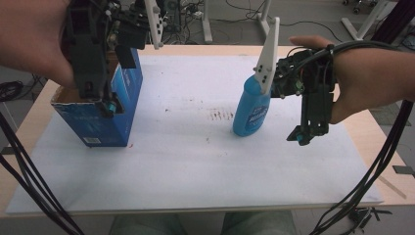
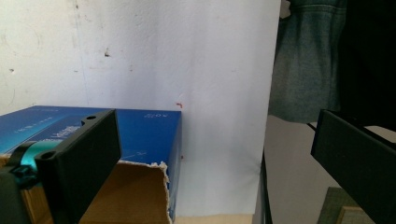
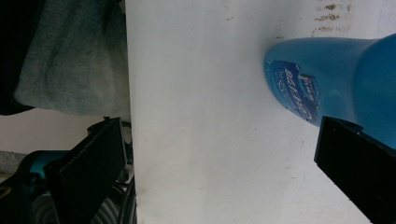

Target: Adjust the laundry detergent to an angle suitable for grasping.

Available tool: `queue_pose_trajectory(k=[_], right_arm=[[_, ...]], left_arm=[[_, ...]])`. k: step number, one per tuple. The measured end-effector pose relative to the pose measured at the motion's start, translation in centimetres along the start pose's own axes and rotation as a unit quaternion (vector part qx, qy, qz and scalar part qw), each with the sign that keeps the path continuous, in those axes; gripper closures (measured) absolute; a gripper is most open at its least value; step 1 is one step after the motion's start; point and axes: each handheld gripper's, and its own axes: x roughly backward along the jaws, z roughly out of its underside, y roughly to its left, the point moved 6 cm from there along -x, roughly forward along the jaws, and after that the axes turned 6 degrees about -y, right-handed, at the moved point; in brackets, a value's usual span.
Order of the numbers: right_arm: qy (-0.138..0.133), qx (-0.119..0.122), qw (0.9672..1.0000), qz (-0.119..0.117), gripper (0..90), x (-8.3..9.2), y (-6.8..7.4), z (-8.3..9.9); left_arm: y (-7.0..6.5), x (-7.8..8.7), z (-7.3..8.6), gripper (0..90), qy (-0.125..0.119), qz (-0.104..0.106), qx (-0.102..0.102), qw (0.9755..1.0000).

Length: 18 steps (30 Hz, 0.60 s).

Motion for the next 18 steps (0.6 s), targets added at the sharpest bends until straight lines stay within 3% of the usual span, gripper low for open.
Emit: queue_pose_trajectory(k=[16,18], right_arm=[[-0.003,0.004,1.0000,0.007,1.2,0.30,-0.11,0.39],[-0.005,0.001,0.9999,0.009,1.2,0.37,0.01,0.78]], left_arm=[[0.16,0.07,-0.42,1.7,-0.008,-0.003,0.010,0.9999],[0.05,-0.13,-0.69,1.7,-0.010,-0.004,0.021,0.9997]])
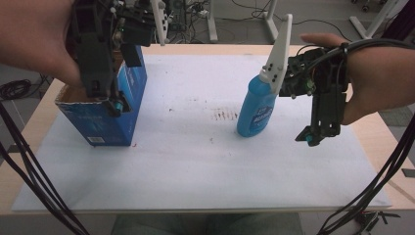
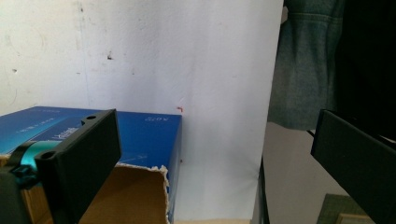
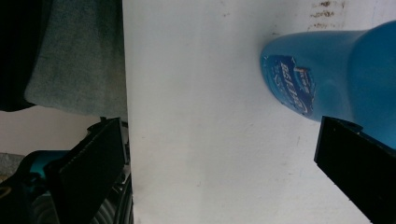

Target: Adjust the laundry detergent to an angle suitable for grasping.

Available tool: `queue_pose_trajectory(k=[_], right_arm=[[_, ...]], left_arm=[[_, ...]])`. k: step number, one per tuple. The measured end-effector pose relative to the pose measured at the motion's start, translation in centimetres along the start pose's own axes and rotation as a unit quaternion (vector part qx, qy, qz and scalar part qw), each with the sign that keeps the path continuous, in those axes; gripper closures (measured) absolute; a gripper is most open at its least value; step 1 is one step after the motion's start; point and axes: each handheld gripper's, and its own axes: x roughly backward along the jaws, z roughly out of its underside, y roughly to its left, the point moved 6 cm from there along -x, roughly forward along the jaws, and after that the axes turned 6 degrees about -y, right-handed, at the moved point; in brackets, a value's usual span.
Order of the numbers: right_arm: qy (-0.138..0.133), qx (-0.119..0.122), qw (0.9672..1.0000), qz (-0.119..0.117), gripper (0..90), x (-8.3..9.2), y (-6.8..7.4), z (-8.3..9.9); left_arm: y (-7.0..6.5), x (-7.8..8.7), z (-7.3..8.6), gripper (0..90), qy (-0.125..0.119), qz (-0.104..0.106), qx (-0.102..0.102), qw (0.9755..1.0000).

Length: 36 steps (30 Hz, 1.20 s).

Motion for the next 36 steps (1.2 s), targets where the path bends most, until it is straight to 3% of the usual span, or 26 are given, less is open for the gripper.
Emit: queue_pose_trajectory(k=[5,11,17,27,36], right_arm=[[0.002,-0.007,1.0000,0.001,1.2,0.0,0.4,0.8],[0.006,-0.019,0.9998,0.008,1.1,-0.2,0.8,2.6],[0.007,-0.034,0.9993,0.009,1.2,-0.4,1.0,4.6],[0.011,-0.053,0.9984,0.014,1.2,-0.6,1.5,7.1],[0.009,-0.069,0.9974,0.017,1.2,-0.7,1.9,8.7]], left_arm=[[-0.1,-0.2,-0.5,1.7,-0.006,0.001,0.015,0.9999],[-0.3,-0.5,-1.7,1.7,-0.025,0.016,0.050,0.9983],[-0.1,-1.0,-3.0,1.7,-0.036,0.010,0.070,0.9968],[0.3,-2.5,-6.1,1.7,-0.080,0.001,0.108,0.9910],[0.7,-4.0,-8.8,1.7,-0.098,-0.010,0.121,0.9878]])
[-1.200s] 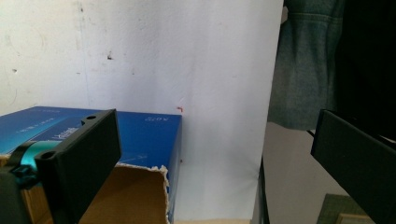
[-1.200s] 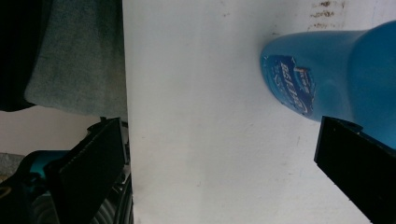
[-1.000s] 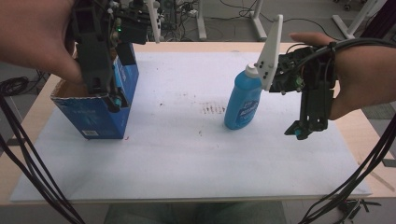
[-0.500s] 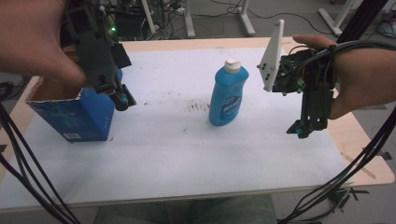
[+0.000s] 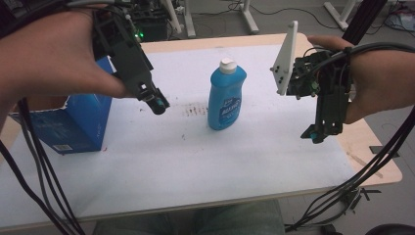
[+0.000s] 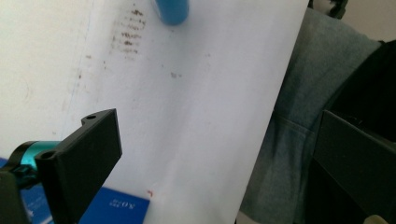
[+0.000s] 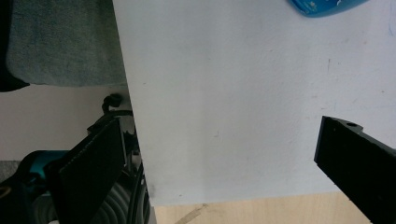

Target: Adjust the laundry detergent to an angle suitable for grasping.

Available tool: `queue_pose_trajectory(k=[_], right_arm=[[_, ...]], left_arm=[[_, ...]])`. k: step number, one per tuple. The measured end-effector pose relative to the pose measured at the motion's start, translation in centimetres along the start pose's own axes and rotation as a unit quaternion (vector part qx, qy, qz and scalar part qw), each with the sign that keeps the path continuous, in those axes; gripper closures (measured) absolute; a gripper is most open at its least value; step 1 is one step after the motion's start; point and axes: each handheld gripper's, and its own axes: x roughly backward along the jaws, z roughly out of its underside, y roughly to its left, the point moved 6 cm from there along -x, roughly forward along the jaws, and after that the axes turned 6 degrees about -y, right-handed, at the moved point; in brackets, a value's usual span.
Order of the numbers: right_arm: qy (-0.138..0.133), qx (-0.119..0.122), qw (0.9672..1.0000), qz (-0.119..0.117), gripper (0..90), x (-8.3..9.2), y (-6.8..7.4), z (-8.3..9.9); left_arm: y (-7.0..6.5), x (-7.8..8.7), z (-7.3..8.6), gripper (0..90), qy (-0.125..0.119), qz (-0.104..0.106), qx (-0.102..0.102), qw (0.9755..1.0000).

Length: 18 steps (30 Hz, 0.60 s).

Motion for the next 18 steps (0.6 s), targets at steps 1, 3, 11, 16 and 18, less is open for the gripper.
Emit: queue_pose_trajectory(k=[1,3,11,16,18], right_arm=[[-0.001,-0.001,1.0000,0.000,1.1,0.0,0.0,0.2],[-0.002,-0.004,1.0000,0.001,1.2,0.1,0.0,0.5],[-0.004,-0.009,0.9999,0.002,1.2,-0.1,0.1,1.2],[-0.001,-0.011,0.9999,0.001,1.2,-0.1,0.1,1.4],[-0.001,-0.010,1.0000,0.002,1.1,0.0,0.0,1.5]], left_arm=[[0.0,-0.2,-0.2,1.7,-0.003,-0.001,0.002,1.0000],[0.1,-0.6,-0.6,1.7,-0.010,-0.005,0.007,0.9999],[0.8,-2.3,-2.0,1.7,-0.057,-0.021,0.024,0.9979],[1.4,-3.3,-3.1,1.7,-0.098,-0.030,0.042,0.9938],[1.5,-3.6,-3.5,1.7,-0.111,-0.031,0.046,0.9923]])
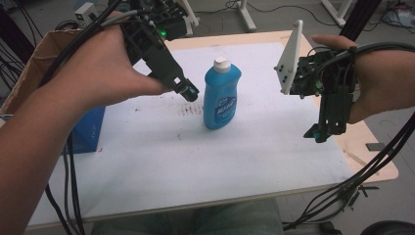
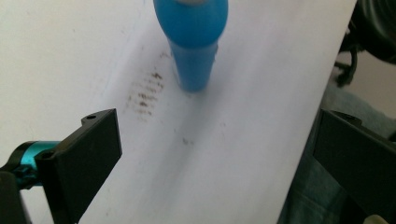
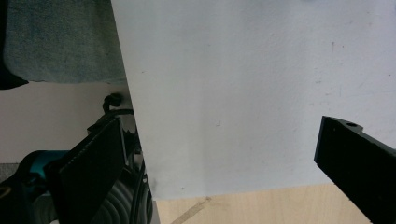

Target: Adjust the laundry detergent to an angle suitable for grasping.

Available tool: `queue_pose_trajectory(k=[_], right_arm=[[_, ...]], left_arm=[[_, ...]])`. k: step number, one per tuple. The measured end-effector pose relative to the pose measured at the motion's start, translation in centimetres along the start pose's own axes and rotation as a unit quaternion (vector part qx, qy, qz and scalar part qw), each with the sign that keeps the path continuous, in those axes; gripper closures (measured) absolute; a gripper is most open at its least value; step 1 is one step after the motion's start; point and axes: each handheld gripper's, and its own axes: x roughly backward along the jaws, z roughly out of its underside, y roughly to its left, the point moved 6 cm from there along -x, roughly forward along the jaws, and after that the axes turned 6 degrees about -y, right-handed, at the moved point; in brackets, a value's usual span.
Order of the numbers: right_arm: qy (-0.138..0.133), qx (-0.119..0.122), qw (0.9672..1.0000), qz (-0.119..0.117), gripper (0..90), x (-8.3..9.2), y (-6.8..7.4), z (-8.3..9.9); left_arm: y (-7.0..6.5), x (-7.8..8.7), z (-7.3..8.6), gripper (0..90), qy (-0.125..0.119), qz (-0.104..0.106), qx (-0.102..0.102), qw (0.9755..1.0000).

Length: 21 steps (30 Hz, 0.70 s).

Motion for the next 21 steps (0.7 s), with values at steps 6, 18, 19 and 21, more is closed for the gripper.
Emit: queue_pose_trajectory(k=[6,18,19,21], right_arm=[[-0.001,-0.006,1.0000,0.001,1.1,0.0,-0.2,0.1],[-0.001,-0.010,0.9999,0.000,1.2,-0.2,-0.5,0.0],[0.000,-0.011,0.9999,-0.001,1.1,-0.2,-0.5,0.0],[-0.001,-0.012,0.9999,0.000,1.1,-0.2,-0.5,0.0]], left_arm=[[0.1,-1.2,-0.8,1.7,-0.021,0.001,0.009,0.9997],[0.4,-4.0,-2.0,1.7,-0.024,-0.026,0.005,0.9994],[0.4,-4.2,-2.1,1.7,-0.023,-0.025,0.005,0.9994],[0.3,-4.6,-2.3,1.7,-0.025,-0.022,0.007,0.9994]])
